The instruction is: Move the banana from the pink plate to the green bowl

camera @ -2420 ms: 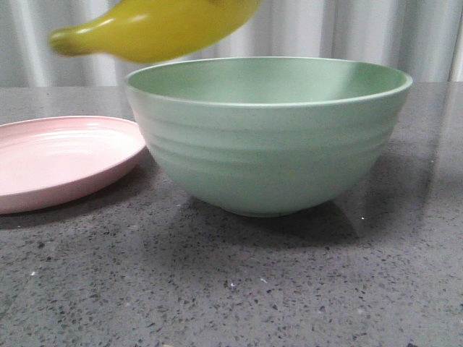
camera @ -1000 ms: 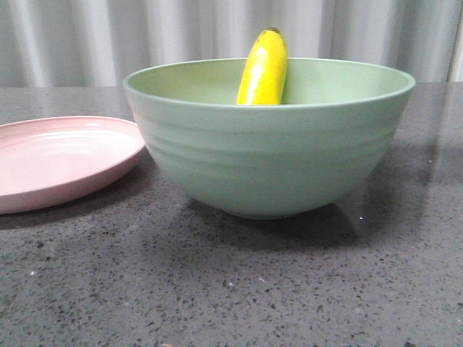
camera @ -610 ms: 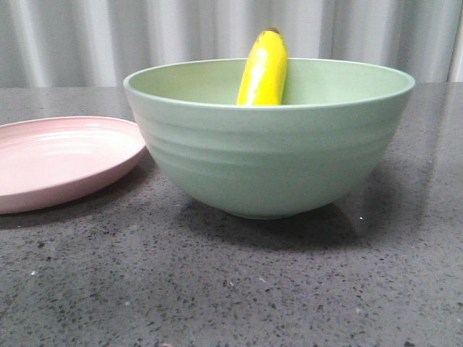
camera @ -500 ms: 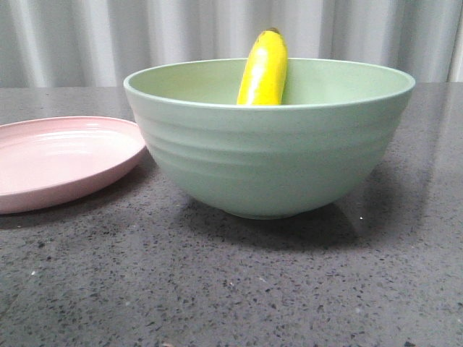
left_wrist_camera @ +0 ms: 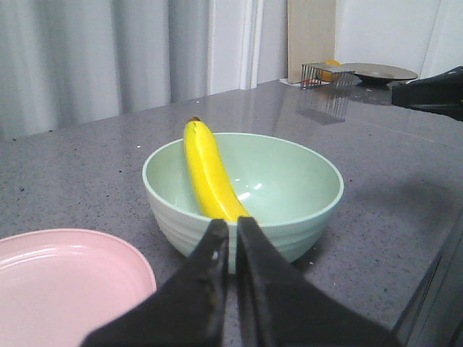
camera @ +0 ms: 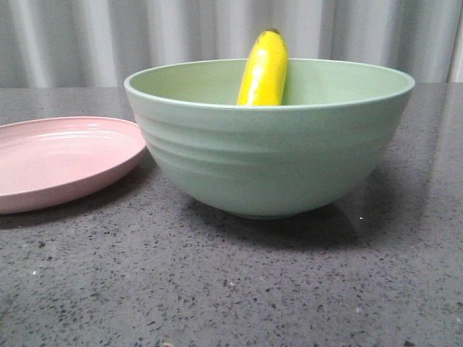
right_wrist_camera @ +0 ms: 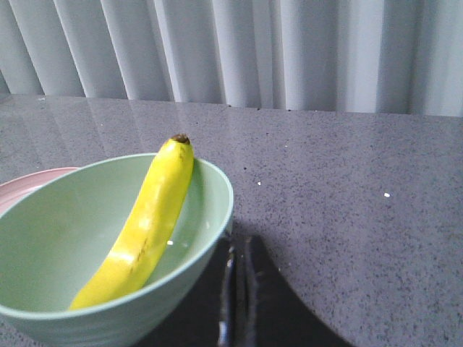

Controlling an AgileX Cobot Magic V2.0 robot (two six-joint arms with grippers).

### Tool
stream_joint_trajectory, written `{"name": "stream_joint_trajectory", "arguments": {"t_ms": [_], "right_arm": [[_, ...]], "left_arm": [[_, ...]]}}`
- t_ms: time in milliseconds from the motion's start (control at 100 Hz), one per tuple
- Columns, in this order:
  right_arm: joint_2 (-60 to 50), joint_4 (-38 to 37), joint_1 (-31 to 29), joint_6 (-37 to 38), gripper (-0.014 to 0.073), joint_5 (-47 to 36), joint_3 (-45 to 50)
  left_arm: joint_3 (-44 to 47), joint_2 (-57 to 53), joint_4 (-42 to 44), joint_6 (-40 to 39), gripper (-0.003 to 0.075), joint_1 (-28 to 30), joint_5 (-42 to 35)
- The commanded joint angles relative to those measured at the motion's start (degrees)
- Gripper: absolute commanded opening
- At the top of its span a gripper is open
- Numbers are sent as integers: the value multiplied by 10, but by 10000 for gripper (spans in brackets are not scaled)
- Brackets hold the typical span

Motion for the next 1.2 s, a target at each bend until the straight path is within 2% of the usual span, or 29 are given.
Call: {"name": "stream_joint_trajectory", "arguments": {"t_ms": [0,540,710,780,890,1090,1190], "right_arm": [[-16,-5,-1,-7,-70,-43,1],[-21,-5,-1,-7,-70,-37,18],[-21,-5,-1,-7,-70,-37,18],[-21,-5,-1,-7,-70,-37,18],[-21,-5,-1,-7,-70,-37,18],[-21,-5,-1,-7,-70,-37,18],[-21,-5,-1,-7,-70,-37,18]], "left_arm": [[14,-27,-9,1,-20,-4,-49],[125,-49,-9,1,-20,-4,-53],[155,-49,-6,1,-20,-4,-116],[165,-49,25,1,-20,3,-146],[183,-49,93,1,-20,42,-196],[221,-49,93,-1,-20,163,-322],[223,-49,93,-1,-20,235,-320]]}}
